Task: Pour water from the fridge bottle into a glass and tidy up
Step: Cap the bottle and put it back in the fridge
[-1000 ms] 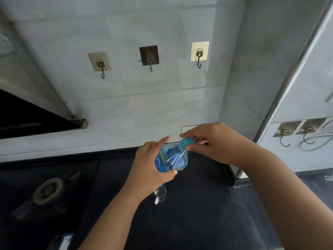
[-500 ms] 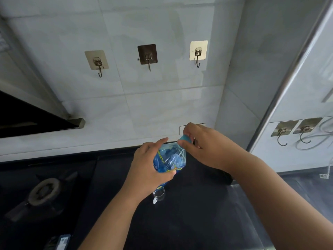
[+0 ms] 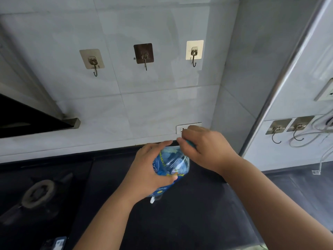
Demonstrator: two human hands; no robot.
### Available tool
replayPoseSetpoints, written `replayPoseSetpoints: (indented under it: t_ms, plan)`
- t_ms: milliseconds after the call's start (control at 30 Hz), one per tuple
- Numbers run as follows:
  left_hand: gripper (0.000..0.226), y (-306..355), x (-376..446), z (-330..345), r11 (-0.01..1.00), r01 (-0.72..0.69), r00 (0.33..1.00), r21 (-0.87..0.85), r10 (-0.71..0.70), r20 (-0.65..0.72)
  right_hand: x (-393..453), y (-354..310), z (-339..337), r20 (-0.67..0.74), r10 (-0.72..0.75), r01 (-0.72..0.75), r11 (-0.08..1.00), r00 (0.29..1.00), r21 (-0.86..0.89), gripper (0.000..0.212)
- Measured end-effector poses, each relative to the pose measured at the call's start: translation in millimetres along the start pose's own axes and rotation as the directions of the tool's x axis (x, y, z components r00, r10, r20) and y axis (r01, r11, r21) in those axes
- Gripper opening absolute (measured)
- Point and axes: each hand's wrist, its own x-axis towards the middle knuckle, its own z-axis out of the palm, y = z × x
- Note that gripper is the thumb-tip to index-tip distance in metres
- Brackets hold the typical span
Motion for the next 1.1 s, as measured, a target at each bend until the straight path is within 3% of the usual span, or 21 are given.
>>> replayPoseSetpoints:
  t_ms: [67,167,233,300,333,400,467,500,533,567,633,700,800,867,933,967,1033,1100]
  plan:
    - [0.09,9.5,-0.3,3.0,0.991,-0.037,0.993,0.131,0.05,-0.103,2.1,-10.5,2.9,-0.055,0.188,-0.194,0.971,0.981,-0.141,0.047]
    - [0.089,12.4,0.5,10.2,0.898,-0.074,0.961,0.433,0.18,-0.208,9.0,-12.8,-0.7,0.188,0.475,-0.409,0.861,0.86,-0.304,0.056]
    - [0.088,9.1,0.6,6.4,0.95,-0.053,0.982,0.309,0.106,-0.157,8.7,-6.3,-3.4,0.275,0.41,-0.378,0.911,0.869,-0.165,0.058]
    - [0.089,5.7,1.4,-2.1,0.999,0.022,0.999,0.024,-0.021,-0.036,3.6,-4.8,-1.6,0.105,0.177,-0.173,0.984,0.979,-0.042,0.051]
    - [0.089,5.3,0.5,-3.4,1.0,0.011,1.0,-0.02,-0.012,-0.024,0.0,-6.8,1.6,0.002,0.111,-0.111,0.992,0.994,-0.053,0.048]
    - [0.087,11.4,-2.0,-1.1,0.991,-0.036,0.994,0.126,0.049,-0.097,1.7,-13.9,3.4,-0.011,0.245,-0.245,0.961,0.969,-0.126,0.049]
    - [0.086,13.2,-3.6,4.8,0.9,-0.05,0.971,0.433,0.145,-0.189,8.9,-16.5,2.8,0.222,0.505,-0.448,0.855,0.834,-0.262,0.052]
    - [0.087,12.2,-5.3,8.8,0.857,-0.051,0.961,0.512,0.183,-0.21,11.5,-14.6,2.5,0.325,0.555,-0.479,0.829,0.766,-0.288,0.052]
    - [0.088,9.8,-6.0,10.9,0.853,-0.051,0.961,0.519,0.183,-0.206,12.2,-13.3,2.1,0.373,0.556,-0.499,0.831,0.743,-0.245,0.053]
    - [0.088,7.4,-4.9,9.3,0.892,-0.049,0.97,0.449,0.149,-0.19,11.6,-13.2,2.2,0.361,0.504,-0.489,0.861,0.784,-0.141,0.052]
    - [0.09,5.4,-2.5,2.5,0.977,-0.006,0.992,0.211,0.032,-0.121,5.3,-14.4,10.0,0.104,0.29,-0.291,0.957,0.951,-0.006,0.041]
    - [0.089,8.2,-3.3,1.0,0.977,-0.034,0.992,0.212,0.058,-0.11,-1.5,-18.3,14.4,-0.086,0.188,-0.193,0.979,0.978,-0.061,0.037]
    - [0.088,12.7,-6.3,1.5,0.88,-0.054,0.962,0.471,0.173,-0.212,1.6,-23.2,15.0,-0.098,0.357,-0.368,0.92,0.929,-0.134,0.046]
    - [0.086,14.7,-7.9,1.3,0.798,-0.071,0.932,0.598,0.266,-0.245,8.6,-24.9,13.6,0.071,0.537,-0.521,0.838,0.841,-0.163,0.052]
    - [0.084,12.6,-7.7,0.5,0.737,-0.111,0.914,0.666,0.339,-0.222,15.9,-26.3,9.6,0.243,0.619,-0.584,0.785,0.747,-0.206,0.053]
    - [0.084,10.7,-7.6,-1.2,0.738,-0.122,0.913,0.663,0.346,-0.217,17.8,-26.7,7.4,0.273,0.609,-0.57,0.793,0.744,-0.215,0.054]
    - [0.086,7.0,-7.0,-7.1,0.858,-0.109,0.945,0.502,0.246,-0.214,14.6,-26.1,5.7,0.218,0.492,-0.47,0.87,0.843,-0.15,0.058]
    - [0.087,1.4,-2.9,-18.1,0.997,-0.01,0.991,0.076,0.02,-0.131,9.4,-29.1,5.2,0.092,0.31,-0.304,0.95,0.946,-0.073,0.06]
